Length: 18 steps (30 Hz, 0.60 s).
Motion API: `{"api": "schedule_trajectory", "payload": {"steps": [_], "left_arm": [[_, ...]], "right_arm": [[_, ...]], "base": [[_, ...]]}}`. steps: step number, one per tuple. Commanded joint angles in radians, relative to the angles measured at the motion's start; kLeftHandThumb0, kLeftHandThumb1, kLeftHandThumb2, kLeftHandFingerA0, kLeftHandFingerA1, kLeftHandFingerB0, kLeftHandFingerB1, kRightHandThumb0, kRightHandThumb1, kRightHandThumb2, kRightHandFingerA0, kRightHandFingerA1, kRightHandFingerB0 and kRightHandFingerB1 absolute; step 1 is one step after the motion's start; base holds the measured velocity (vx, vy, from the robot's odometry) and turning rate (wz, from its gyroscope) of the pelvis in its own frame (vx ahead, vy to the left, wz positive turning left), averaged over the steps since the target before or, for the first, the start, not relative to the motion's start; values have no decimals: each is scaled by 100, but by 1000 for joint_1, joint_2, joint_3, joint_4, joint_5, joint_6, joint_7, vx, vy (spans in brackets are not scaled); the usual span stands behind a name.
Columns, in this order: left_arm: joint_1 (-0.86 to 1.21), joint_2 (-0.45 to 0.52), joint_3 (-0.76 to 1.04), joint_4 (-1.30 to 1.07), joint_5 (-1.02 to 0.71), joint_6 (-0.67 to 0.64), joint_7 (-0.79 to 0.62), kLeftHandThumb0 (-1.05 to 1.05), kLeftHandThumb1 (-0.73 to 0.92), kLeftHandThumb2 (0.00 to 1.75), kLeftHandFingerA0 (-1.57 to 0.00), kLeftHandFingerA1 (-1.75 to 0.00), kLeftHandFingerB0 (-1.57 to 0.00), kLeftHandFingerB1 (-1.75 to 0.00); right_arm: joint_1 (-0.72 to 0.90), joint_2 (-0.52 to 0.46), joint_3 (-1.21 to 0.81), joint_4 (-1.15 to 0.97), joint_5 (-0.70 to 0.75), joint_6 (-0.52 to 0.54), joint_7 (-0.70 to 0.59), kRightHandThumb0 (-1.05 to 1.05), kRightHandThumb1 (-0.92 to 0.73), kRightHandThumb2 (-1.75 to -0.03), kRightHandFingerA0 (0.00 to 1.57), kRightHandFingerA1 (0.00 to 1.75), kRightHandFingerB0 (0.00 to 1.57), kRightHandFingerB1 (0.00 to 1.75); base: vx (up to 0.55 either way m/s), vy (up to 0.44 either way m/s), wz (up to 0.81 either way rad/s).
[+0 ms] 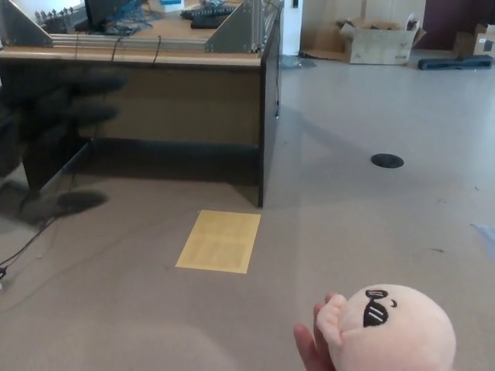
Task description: The robot extends its left hand to pick up an emotional support dumpling from the palm of a person and brings its hand down by its side. Then it extends its arm again to hand the dumpling back to the person.
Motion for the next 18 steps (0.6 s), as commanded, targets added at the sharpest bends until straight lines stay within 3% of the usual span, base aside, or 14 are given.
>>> {"api": "schedule_trajectory", "payload": {"steps": [1, 5, 9, 10, 11, 12, 13, 18], "left_arm": [[-361, 49, -262, -138, 131, 208, -191, -19, 19, 78, -9, -51, -9, -50], [-503, -23, -395, -126, 188, 214, -228, -20, 14, 76, -13, -52, -9, -50], [-526, -24, -426, -128, 180, 231, -231, -20, 14, 76, -13, -52, -9, -50], [-555, -44, -460, -116, 186, 230, -254, -55, 34, 65, -20, -39, -10, -35], [-612, -80, -539, -127, 207, 250, -298, -33, 12, 77, 0, -49, 0, -49], [-635, -93, -575, -142, 219, 267, -316, -33, 12, 77, 0, -49, 0, -49], [-650, -102, -611, -170, 227, 298, -327, -51, 34, 78, -2, -43, 0, -40], [-657, -104, -629, -191, 225, 339, -327, -51, 34, 78, -2, -43, 0, -40]], "right_arm": [[-24, -11, -6, 21, 1, -41, -18, -31, -65, -59, 73, 48, 47, 37], [-15, -10, 0, 17, -6, -32, -22, -33, -65, -59, 72, 47, 45, 36], [-6, -12, 5, 16, -12, -33, -24, -33, -65, -59, 72, 47, 45, 36], [1, -16, 5, 11, -11, -33, -17, -32, -67, -60, 70, 46, 44, 36], [20, -22, 8, 2, -12, -37, -10, -30, -67, -60, 69, 47, 43, 37], [29, -23, 9, 0, -14, -40, -10, -30, -67, -60, 69, 47, 43, 37], [45, -26, 12, -4, -16, -46, -10, -30, -67, -60, 68, 47, 44, 37], [60, -30, 13, -12, -16, -49, -7, -30, -67, -60, 68, 47, 44, 37]], "base": [[0, 0, 0], [0, 0, 0], [0, 0, 0], [0, 0, 0], [0, 0, 0], [0, 0, 0], [0, 0, 0], [0, 0, 0]]}}
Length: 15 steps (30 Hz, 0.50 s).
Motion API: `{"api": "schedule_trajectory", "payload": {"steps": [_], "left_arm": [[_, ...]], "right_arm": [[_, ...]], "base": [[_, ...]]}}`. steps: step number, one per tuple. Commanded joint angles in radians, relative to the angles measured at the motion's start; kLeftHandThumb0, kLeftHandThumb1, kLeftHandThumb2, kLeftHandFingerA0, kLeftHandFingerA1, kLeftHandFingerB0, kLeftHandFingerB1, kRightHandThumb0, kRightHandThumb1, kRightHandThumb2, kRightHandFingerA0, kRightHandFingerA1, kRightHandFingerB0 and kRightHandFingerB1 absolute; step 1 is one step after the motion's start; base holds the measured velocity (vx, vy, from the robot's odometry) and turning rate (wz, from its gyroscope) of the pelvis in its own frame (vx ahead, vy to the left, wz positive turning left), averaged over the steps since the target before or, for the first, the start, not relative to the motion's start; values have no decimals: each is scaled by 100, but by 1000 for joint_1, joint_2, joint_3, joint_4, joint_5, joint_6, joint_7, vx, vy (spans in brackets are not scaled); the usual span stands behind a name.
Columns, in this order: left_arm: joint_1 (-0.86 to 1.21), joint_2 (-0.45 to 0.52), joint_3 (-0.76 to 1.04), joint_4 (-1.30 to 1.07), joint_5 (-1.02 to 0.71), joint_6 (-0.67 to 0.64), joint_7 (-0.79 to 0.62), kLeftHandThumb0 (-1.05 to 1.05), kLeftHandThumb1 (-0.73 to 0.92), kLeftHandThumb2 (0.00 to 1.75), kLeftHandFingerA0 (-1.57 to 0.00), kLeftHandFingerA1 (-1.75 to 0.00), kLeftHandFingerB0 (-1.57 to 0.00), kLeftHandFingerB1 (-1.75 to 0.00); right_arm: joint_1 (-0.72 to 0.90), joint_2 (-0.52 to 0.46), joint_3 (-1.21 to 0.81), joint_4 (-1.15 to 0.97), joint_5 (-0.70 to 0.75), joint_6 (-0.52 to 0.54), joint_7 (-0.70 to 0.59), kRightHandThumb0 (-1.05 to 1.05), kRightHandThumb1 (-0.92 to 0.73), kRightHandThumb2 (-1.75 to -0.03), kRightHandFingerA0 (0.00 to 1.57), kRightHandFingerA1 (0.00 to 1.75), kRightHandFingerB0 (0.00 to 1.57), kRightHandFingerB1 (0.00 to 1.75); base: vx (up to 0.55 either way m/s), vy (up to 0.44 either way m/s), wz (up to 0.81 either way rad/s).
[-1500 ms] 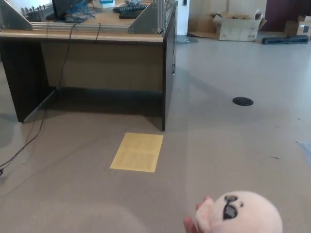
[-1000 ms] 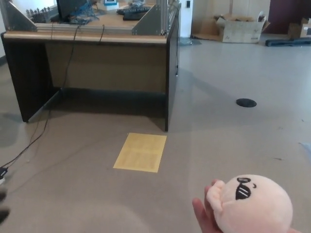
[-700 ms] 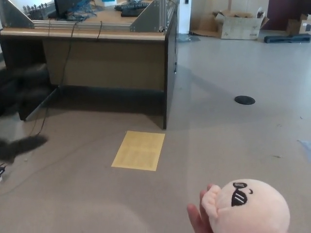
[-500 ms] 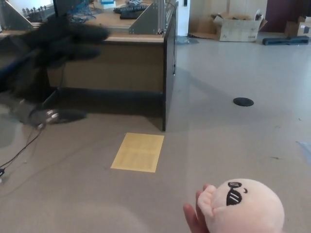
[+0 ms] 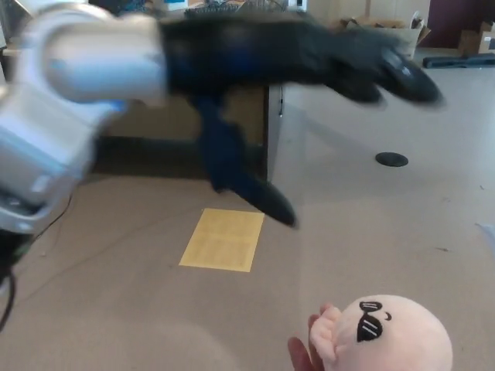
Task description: The robot extends its left hand to pick up an emotional support dumpling from the palm of a person and brings its hand down by its side. Then it extends its arm again to hand the dumpling back to the person.
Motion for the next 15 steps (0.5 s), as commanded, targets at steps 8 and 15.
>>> {"api": "schedule_trajectory", "payload": {"steps": [8, 15], "left_arm": [[-66, -122, -242, -82, 169, 143, -152, -93, 33, 74, -8, -35, 0, -19], [-27, -147, -270, -117, 216, 154, -156, -93, 48, 56, -5, -31, 0, -27]], "right_arm": [[21, -13, -5, 26, 23, -12, 34, -49, -55, -83, 64, 59, 42, 49], [29, -30, 11, 11, 1, -25, 61, -48, -53, -95, 50, 61, 31, 50]], "base": [[0, 0, 0], [0, 0, 0]]}}
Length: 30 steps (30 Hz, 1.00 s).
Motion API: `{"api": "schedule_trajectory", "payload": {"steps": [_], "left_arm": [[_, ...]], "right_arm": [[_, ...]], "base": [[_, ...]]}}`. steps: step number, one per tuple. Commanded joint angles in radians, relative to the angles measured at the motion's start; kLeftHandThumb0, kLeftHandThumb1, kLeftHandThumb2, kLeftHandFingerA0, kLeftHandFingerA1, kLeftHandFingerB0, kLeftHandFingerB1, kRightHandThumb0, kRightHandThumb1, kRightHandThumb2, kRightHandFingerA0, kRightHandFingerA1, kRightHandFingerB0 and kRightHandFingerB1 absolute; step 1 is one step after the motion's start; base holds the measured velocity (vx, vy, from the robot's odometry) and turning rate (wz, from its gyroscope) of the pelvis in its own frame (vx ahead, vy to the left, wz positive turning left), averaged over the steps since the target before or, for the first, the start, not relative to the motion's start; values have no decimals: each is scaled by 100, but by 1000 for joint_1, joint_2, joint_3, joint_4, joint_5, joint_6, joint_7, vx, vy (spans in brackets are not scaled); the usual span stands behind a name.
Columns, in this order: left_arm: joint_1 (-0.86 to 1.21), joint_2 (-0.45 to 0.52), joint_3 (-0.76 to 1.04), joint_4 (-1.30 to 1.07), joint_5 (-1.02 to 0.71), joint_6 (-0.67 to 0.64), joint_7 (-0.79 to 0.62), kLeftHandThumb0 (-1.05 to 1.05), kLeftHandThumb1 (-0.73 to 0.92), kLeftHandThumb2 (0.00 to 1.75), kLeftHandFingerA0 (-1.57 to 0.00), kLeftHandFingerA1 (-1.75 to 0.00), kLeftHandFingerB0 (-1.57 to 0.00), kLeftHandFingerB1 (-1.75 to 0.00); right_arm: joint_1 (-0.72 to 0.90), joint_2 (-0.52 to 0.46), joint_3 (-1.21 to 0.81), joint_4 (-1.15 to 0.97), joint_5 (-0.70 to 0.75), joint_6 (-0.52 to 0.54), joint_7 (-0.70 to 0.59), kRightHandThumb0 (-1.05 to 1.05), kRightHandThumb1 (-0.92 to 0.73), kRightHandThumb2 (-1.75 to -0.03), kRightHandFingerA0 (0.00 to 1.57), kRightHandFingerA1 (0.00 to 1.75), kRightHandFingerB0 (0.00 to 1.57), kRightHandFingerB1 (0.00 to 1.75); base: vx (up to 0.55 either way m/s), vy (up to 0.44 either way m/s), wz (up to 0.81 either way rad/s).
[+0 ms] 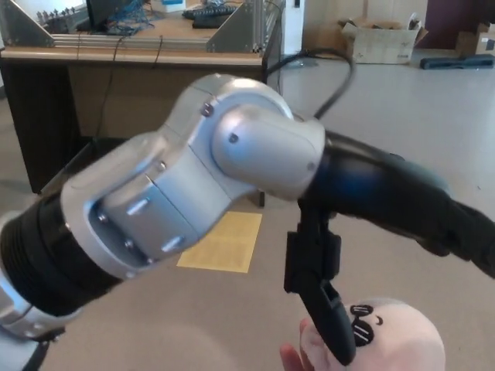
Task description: The robot extends its left hand to pick up an emotional support dumpling from the palm of a person and brings its hand down by its side. Then it extends its arm again to hand the dumpling back to the person.
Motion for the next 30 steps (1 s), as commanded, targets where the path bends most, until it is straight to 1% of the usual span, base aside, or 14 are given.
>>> {"api": "schedule_trajectory", "payload": {"steps": [1, 4, 5, 6, 7, 8, 9, 11, 14, 15, 21, 27, 28, 30], "left_arm": [[28, -15, -19, -26, 86, 30, -32, -93, 48, 56, -5, -31, 0, -27], [32, -19, -15, -28, 93, 31, -37, -93, 48, 56, -5, -31, 0, -27], [46, -16, -24, -37, 106, 41, -49, -96, 35, 71, -8, -26, -7, -14], [51, -16, -26, -40, 111, 43, -53, -96, 35, 71, -8, -26, -7, -14], [59, -8, -28, -52, 114, 55, -59, -88, 31, 72, -3, -23, -2, -18], [65, -4, -28, -61, 117, 64, -63, -88, 31, 72, -3, -23, -2, -18], [79, 2, -25, -78, 122, 73, -68, -97, 37, 72, -9, -23, -5, -18], [95, 4, -19, -92, 127, 78, -71, -103, 32, 67, -4, -22, 0, -17], [101, -1, -13, -97, 136, 82, -79, -103, 32, 67, -4, -22, 0, -17], [111, 0, -14, -109, 137, 81, -83, -82, 46, 91, 0, -13, 0, -1], [144, 0, -22, -140, 156, 83, -104, -90, 48, 94, 0, -7, 0, 0], [153, -4, -18, -145, 168, 87, -118, -90, 48, 94, 0, -7, 0, 0], [149, 9, -28, -147, 170, 92, -143, -102, 56, 100, 0, 0, 0, 0], [153, 14, -33, -148, 174, 93, -156, -103, 56, 101, 0, 0, 0, 0]], "right_arm": [[7, -27, 13, -2, -9, -14, 25, -48, -53, -95, 50, 61, 31, 50], [7, -27, 14, -2, -9, -14, 26, -48, -53, -95, 50, 61, 31, 50], [-1, -47, 26, 23, -27, -81, 21, -52, -73, -62, 93, 63, 69, 44], [-3, -53, 29, 31, -31, -100, 19, -52, -73, -62, 93, 63, 69, 44], [-3, -49, 21, 39, -14, -126, 32, -52, -69, -61, 98, 65, 73, 45], [-3, -44, 13, 43, 1, -139, 42, -52, -69, -61, 98, 65, 73, 45], [-4, -45, 21, 50, -9, -155, 29, -53, -72, -62, 92, 68, 70, 47], [-7, -55, 43, 56, -46, -161, -6, -53, -72, -62, 92, 68, 70, 47], [-11, -56, 47, 67, -45, -171, -9, -53, -72, -62, 92, 68, 70, 47], [-13, -55, 47, 70, -45, -172, -11, -53, -72, -62, 92, 68, 70, 47], [-22, -56, 49, 84, -48, -184, -18, -53, -72, -62, 92, 68, 70, 47], [-27, -57, 47, 93, -51, -191, -19, -53, -72, -62, 92, 68, 70, 47], [-30, -57, 47, 94, -52, -191, -19, -53, -72, -62, 92, 68, 70, 47], [-32, -57, 47, 96, -52, -192, -19, -53, -72, -62, 92, 68, 70, 47]], "base": [[0, 0, 0], [0, 0, 0], [0, 0, 0], [0, 0, 0], [0, 0, 0], [0, 0, 0], [0, 0, 0], [0, 0, 0], [0, 0, 0], [0, 0, 0], [0, 0, 0], [0, 0, 0], [0, 0, 0], [0, 0, 0]]}}
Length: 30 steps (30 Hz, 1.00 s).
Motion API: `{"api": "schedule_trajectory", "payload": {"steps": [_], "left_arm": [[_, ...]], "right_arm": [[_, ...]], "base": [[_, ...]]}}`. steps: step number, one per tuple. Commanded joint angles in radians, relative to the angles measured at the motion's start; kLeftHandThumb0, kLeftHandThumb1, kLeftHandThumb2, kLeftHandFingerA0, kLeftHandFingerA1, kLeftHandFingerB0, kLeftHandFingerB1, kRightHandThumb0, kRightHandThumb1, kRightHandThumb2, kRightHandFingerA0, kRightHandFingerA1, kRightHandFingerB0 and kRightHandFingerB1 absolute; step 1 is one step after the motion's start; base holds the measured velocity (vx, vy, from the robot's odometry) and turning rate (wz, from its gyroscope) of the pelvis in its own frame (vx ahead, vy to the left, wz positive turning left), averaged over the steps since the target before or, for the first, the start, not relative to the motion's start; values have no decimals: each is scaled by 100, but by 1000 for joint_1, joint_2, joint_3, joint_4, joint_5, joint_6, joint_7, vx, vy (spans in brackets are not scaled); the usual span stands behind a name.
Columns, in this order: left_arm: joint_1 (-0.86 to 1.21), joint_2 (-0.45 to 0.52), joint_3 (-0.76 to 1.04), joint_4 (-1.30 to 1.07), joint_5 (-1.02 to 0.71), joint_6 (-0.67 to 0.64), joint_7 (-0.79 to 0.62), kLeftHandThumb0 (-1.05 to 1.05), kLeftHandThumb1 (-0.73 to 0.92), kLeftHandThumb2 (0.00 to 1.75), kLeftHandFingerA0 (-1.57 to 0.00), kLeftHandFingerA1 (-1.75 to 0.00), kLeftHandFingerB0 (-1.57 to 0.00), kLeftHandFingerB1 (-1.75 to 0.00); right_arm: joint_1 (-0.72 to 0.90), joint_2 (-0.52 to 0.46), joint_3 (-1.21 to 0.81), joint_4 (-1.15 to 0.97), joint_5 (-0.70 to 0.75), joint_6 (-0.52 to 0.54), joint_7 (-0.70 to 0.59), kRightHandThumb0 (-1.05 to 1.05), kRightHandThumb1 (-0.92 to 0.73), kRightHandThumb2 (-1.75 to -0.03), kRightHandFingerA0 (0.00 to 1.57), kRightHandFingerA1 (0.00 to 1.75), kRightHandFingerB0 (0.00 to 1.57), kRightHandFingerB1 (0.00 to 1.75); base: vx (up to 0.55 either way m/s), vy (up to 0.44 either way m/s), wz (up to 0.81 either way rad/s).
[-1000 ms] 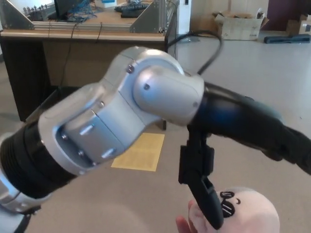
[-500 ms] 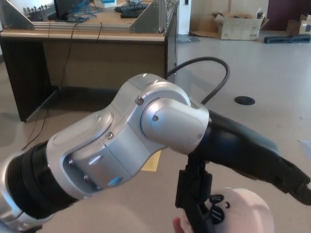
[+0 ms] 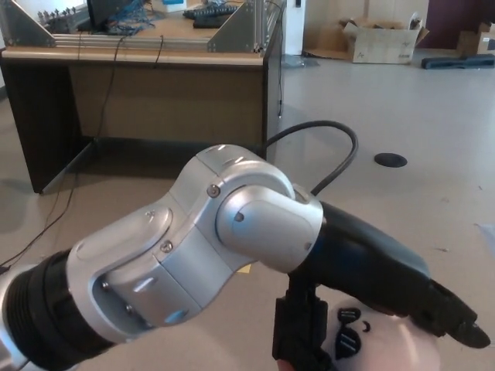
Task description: The robot extends its left hand to pick up an emotional support dumpling from the palm of a person and brings its hand down by its side. Then it extends its arm again to hand the dumpling back to the person.
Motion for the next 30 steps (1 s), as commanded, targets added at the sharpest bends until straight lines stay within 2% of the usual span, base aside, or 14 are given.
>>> {"api": "schedule_trajectory", "payload": {"steps": [1, 2, 9, 10, 13, 14, 15, 18, 19, 21, 23, 24, 28, 30], "left_arm": [[10, 20, -12, -7, 37, 28, -62, -103, 56, 101, 0, 0, 0, 0], [16, 21, -18, -10, 44, 28, -61, -102, 65, 60, 0, 0, 0, 0], [46, 29, -51, -18, 91, -22, -68, -105, 73, 64, 0, 0, 0, 0], [65, 31, -48, -20, 94, -33, -56, -105, 59, 110, 0, -1, 0, 0], [120, 39, -39, -31, 112, -52, -26, -105, 76, 68, 0, 0, 0, 0], [133, 42, -35, -32, 119, -57, -25, -31, 47, 54, -81, -108, -16, -31], [141, 49, -37, -32, 132, -77, -25, -26, 54, 56, -73, -115, -26, -31], [151, 61, -46, -31, 164, -112, -30, -26, 57, 57, -70, -114, -34, -32], [149, 64, -54, -34, 179, -104, -38, -29, 62, 59, -73, -109, -58, -38], [142, 70, -73, -40, 219, -87, -54, -28, 59, 57, -76, -101, -79, -48], [135, 75, -91, -45, 257, -81, -63, -31, 61, 58, -74, -111, -73, -47], [137, 78, -99, -47, 285, -90, -57, -34, 64, 58, -75, -88, -73, -44], [142, 80, -109, -50, 338, -110, -42, -35, 62, 60, -74, -80, -66, -42], [182, 77, -80, -45, 340, -153, 23, -30, 69, 60, -77, -108, -68, -43]], "right_arm": [[-13, -20, -2, 12, -7, -24, -14, -53, -72, -62, 92, 68, 70, 47], [-13, -19, -2, 13, -7, -25, -14, -53, -72, -62, 92, 68, 70, 47], [-22, -19, -2, 17, -8, -27, -15, -53, -72, -62, 92, 68, 70, 47], [-24, -18, -2, 17, -8, -26, -15, -53, -72, -62, 92, 68, 70, 47], [-29, -18, -1, 19, -9, -26, -14, -53, -72, -62, 92, 68, 70, 47], [-35, 1, -36, 34, 43, -28, 14, -32, -64, -58, 73, 59, 58, 49], [-32, 5, -46, 25, 59, -13, 31, -46, -52, -80, 65, 63, 47, 53], [-26, 1, -42, 4, 43, 14, 32, -44, -52, -79, 67, 62, 46, 52], [-30, 2, -41, 9, 38, 19, 23, -36, -66, -59, 64, 48, 47, 39], [-34, 5, -41, 6, 31, 42, 6, -31, -67, -59, 71, 49, 46, 38], [-29, 10, -43, -12, 32, 68, -1, -32, -67, -59, 75, 49, 47, 38], [-26, 12, -46, -19, 37, 71, 4, -32, -66, -59, 76, 49, 47, 38], [-23, 15, -54, -26, 48, 65, 20, -38, -65, -60, 77, 49, 50, 38], [-23, 13, -57, -29, 50, 55, 29, -48, -52, -81, 65, 60, 49, 52]], "base": [[0, 0, 0], [0, 0, 0], [0, 0, 0], [0, 0, 0], [0, 0, 0], [0, 0, 0], [0, 0, 0], [0, 0, 0], [0, 0, 0], [0, 0, 0], [0, 0, 0], [0, 0, 0], [0, 0, 0], [0, 0, 0]]}}
